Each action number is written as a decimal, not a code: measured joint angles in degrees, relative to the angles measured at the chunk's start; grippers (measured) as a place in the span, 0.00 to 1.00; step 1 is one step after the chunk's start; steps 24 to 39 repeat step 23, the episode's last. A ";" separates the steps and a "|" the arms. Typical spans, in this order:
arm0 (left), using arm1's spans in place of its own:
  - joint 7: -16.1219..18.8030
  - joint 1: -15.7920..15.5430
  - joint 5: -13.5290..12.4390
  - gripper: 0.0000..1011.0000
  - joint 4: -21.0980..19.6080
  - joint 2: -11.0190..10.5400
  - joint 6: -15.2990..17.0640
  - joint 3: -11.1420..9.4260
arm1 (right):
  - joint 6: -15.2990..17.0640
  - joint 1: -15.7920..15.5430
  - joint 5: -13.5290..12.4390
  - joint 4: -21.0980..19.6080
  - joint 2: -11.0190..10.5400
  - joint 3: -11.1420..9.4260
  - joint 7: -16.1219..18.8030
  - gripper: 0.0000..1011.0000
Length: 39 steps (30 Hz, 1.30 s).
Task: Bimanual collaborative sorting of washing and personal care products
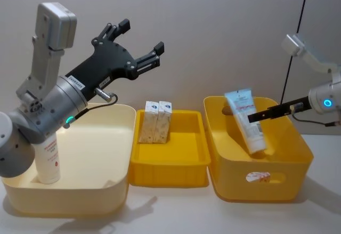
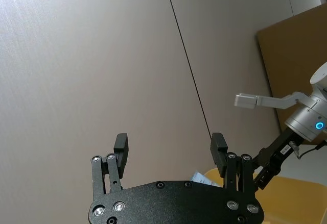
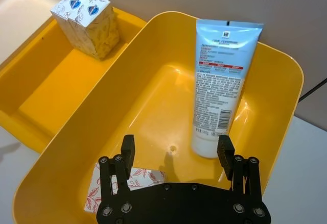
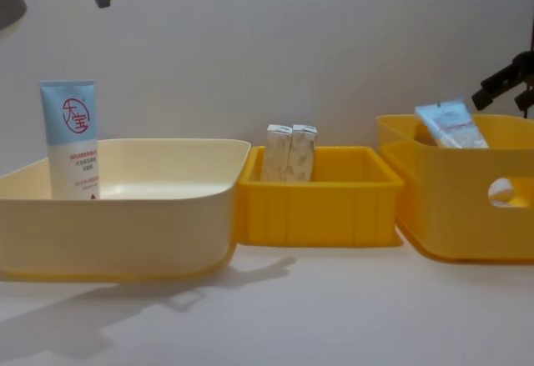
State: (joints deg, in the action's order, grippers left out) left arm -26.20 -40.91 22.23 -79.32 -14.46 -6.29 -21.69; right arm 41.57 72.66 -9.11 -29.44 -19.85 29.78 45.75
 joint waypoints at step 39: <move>0.00 0.00 -0.01 0.99 0.00 0.00 0.00 0.00 | -0.16 0.73 0.09 1.99 0.31 0.42 0.85 0.99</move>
